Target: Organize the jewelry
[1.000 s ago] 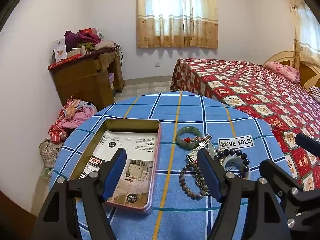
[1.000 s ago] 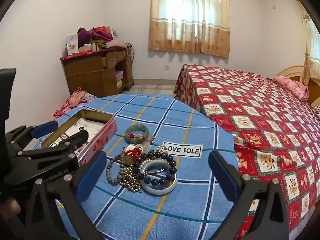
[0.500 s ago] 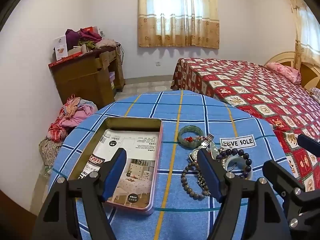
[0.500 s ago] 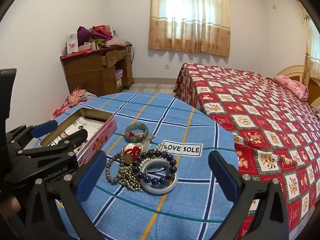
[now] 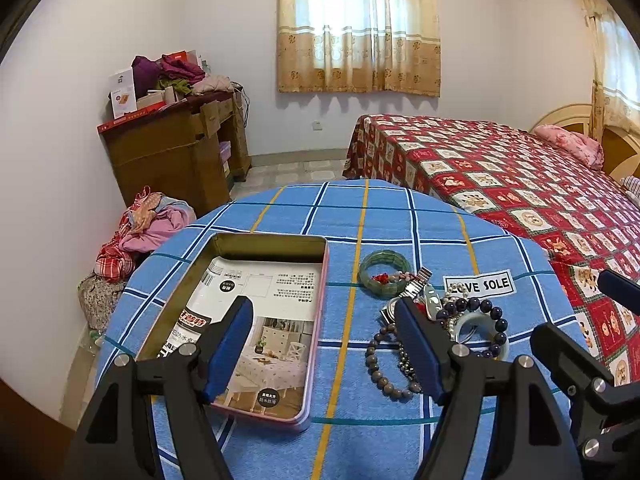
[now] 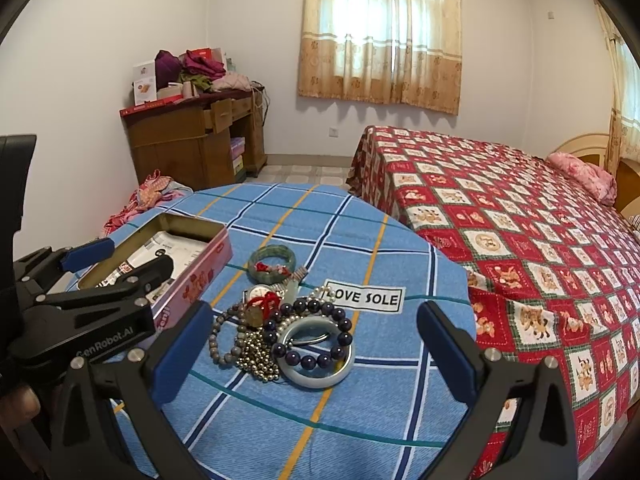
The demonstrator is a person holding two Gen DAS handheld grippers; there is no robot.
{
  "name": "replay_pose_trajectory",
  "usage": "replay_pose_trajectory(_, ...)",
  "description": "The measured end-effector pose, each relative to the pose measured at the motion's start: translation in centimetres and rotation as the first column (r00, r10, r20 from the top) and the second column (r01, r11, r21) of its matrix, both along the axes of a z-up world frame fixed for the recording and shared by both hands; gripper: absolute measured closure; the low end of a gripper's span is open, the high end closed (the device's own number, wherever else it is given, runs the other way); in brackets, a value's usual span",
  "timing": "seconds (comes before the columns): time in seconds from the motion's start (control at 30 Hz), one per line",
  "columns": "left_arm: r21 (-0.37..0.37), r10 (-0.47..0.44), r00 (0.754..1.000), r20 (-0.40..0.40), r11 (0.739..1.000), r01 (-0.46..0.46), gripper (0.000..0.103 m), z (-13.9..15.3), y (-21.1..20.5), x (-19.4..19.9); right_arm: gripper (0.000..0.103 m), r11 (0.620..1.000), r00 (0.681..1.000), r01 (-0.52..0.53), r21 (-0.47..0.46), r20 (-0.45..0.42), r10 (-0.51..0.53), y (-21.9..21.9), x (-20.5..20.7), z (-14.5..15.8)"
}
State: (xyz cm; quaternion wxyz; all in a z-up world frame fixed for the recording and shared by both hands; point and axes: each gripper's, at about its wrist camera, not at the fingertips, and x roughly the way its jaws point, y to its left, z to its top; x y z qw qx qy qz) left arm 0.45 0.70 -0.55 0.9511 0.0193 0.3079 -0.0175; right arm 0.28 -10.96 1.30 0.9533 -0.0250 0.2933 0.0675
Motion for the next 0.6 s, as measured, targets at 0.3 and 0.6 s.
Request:
replay_pose_trajectory(0.3, -0.001, 0.002, 1.0, -0.001, 1.0, -0.002, 0.03, -0.04, 0.08, 0.1, 0.0, 1.0, 1.0, 0.0, -0.002, -0.002, 0.0, -0.51, 0.27, -0.59)
replay_pose_trajectory(0.6, -0.004, 0.009, 1.0, -0.001, 1.0, -0.009, 0.03, -0.18, 0.63, 0.25, 0.0, 1.0, 1.0, 0.0, -0.002, -0.003, 0.0, -0.46, 0.29, -0.62)
